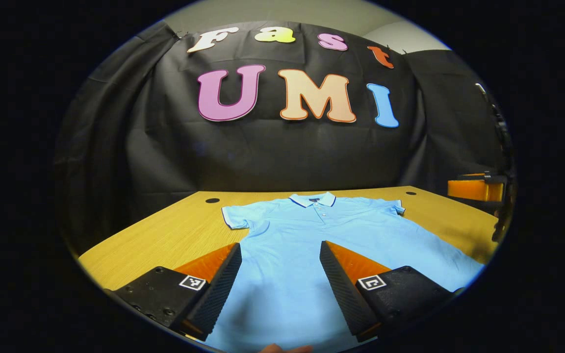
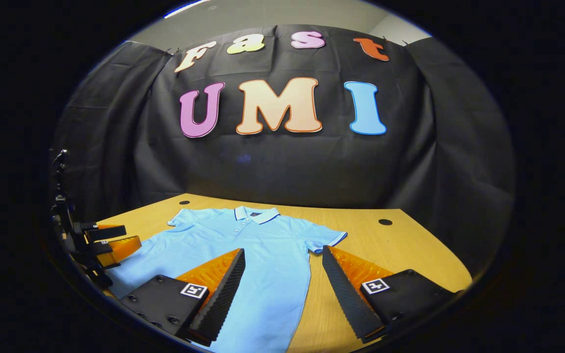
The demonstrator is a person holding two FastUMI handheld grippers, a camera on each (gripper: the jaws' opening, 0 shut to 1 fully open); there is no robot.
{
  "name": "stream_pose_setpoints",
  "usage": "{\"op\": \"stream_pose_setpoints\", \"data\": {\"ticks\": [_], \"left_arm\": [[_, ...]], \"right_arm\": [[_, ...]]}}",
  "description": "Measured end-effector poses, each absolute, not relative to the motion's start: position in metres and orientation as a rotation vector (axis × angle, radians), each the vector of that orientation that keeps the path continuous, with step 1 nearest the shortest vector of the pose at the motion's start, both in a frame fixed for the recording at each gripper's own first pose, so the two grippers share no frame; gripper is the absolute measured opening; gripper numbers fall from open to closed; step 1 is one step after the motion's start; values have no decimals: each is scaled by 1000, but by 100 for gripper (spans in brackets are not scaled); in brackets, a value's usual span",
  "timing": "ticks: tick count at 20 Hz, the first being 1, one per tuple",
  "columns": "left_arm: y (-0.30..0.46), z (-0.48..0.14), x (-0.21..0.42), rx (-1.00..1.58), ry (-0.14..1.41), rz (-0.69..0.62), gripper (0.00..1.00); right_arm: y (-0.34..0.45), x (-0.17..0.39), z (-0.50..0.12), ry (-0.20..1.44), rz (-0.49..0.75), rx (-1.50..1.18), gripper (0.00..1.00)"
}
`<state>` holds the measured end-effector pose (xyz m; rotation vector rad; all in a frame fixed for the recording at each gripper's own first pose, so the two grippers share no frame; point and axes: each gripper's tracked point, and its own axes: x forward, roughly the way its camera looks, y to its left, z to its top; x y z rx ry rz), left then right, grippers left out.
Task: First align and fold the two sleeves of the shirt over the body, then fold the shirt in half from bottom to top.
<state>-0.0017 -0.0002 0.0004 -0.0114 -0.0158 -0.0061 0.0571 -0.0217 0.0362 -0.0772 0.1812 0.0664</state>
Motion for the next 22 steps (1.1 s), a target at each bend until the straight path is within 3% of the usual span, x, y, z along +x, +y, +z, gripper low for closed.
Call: {"op": "stream_pose_setpoints", "data": {"ticks": [4, 8, 14, 22], "left_arm": [[0, 5, -3, -12, -39, -8, 96], [0, 1, -3, -10, -23, -8, 96], [-1, 2, -1, -11, -18, -9, 96], [-1, 2, -3, -10, -18, -13, 96]], "right_arm": [[-28, 104, 45, 199, 49, -230, 99], [-23, 159, 31, 289, 58, -157, 99], [-73, 251, 9, 418, -89, -80, 100], [-123, 287, -70, 591, -181, -65, 99]]}}
